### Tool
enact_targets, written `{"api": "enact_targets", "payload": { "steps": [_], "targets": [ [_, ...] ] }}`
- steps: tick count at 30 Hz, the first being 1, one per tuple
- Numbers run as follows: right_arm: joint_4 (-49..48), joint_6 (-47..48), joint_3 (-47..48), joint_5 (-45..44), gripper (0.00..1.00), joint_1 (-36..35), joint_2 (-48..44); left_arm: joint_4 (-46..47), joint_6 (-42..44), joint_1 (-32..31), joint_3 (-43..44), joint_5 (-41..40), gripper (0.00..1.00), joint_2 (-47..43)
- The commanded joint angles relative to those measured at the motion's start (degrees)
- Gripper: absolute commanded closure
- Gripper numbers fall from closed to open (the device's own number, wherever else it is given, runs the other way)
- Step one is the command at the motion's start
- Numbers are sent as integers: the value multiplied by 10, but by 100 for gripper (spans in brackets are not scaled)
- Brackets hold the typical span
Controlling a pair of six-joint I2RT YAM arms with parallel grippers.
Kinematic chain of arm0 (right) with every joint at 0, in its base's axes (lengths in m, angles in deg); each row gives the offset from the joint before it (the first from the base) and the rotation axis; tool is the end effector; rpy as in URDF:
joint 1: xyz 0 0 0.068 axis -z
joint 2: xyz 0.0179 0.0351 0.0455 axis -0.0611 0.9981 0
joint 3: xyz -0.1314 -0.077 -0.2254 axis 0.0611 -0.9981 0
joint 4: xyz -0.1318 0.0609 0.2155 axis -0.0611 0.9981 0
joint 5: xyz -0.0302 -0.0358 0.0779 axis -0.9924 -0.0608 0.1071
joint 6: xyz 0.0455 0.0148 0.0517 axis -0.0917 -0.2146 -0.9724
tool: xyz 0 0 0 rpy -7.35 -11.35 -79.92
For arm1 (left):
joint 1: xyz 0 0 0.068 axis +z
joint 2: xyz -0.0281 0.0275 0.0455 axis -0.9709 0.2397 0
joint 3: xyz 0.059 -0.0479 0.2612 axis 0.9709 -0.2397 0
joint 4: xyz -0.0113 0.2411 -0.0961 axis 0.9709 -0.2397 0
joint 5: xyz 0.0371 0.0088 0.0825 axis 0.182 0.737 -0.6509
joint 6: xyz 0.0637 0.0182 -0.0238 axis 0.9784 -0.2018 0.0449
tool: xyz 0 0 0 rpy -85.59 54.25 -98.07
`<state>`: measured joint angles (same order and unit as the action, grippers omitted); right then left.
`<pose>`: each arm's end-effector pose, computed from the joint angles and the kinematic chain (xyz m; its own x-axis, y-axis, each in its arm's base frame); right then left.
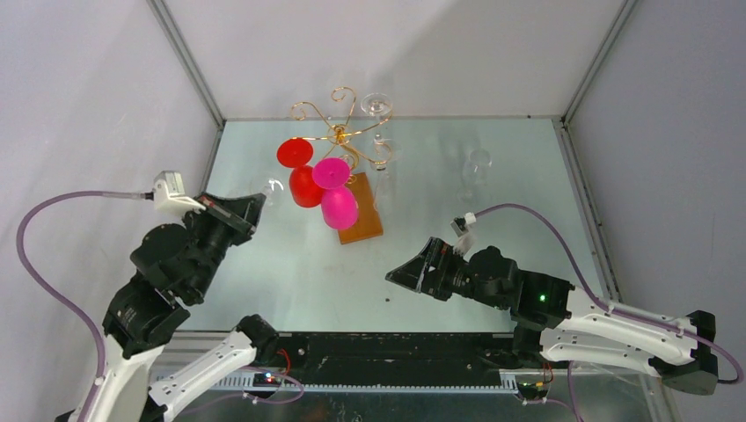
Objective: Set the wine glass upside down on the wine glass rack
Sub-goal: Turn the wine glass upside down at the wine rack.
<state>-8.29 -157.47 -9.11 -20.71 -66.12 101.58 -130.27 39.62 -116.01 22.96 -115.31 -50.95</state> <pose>0.0768 0.1820 0.2936 -0.8701 0.3676 -0.3282 -0.1556 0.4270 0.8908 0.0766 -0.0280 0.4334 -0.2053 -0.6422 -0.7386 0.0716 0.7428 -0.6657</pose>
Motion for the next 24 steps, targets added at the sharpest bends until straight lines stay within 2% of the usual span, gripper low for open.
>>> {"api": "enact_targets", "payload": {
  "steps": [1, 8, 13, 16, 24],
  "targets": [
    [6, -10, 0, 3, 0, 1, 0, 47, 26, 53, 54, 36, 100, 36],
    [19, -11, -1, 7, 0, 1, -2, 65, 23, 200, 102, 167, 100, 101],
    [26, -10, 0, 7, 1, 2, -4, 114, -2, 309, 99, 282, 100, 129],
    [31, -8, -1, 5, 0, 1, -4, 146, -16, 342, 97, 344, 100, 152],
    [36, -4, -6, 3, 0, 3, -4, 201, -38, 389, 89, 425, 100, 203]
  ]
}}
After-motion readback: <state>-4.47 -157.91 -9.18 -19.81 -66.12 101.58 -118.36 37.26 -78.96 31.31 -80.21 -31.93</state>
